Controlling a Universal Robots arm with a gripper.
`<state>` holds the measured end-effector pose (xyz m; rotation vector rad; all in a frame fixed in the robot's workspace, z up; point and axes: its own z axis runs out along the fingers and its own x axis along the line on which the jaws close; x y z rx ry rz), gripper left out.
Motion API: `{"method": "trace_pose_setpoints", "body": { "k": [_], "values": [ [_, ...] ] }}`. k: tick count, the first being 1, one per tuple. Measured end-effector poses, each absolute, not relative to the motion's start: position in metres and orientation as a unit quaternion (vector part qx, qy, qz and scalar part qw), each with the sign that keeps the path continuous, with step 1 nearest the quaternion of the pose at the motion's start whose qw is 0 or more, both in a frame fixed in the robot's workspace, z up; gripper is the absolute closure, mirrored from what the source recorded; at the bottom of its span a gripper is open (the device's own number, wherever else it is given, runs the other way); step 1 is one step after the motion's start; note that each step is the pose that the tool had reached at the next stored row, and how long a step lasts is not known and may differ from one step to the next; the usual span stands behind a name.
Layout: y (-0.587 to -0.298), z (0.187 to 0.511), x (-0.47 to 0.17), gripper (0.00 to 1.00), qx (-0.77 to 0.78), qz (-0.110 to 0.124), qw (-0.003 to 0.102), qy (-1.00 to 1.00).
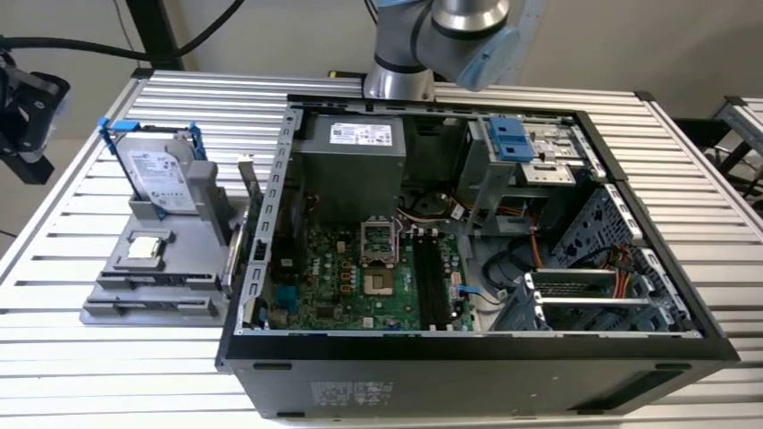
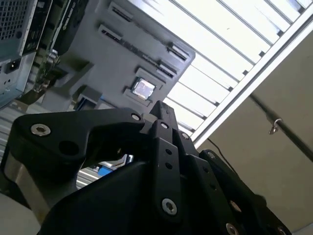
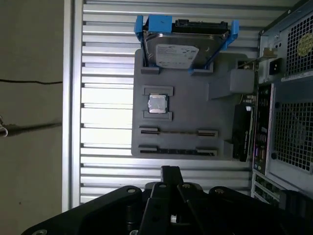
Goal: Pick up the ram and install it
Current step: 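Pick up the ram and move it above insertion slot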
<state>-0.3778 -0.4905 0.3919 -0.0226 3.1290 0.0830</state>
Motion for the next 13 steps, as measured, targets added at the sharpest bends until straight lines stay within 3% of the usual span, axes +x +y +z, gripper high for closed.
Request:
{"method": "trace_pose_setpoints", "body": {
  "k": [13],
  "values": [
    [-0.4909,0.3918,-0.3722,1.0,-0.007,0.027,0.005,1.0]
  ]
}}
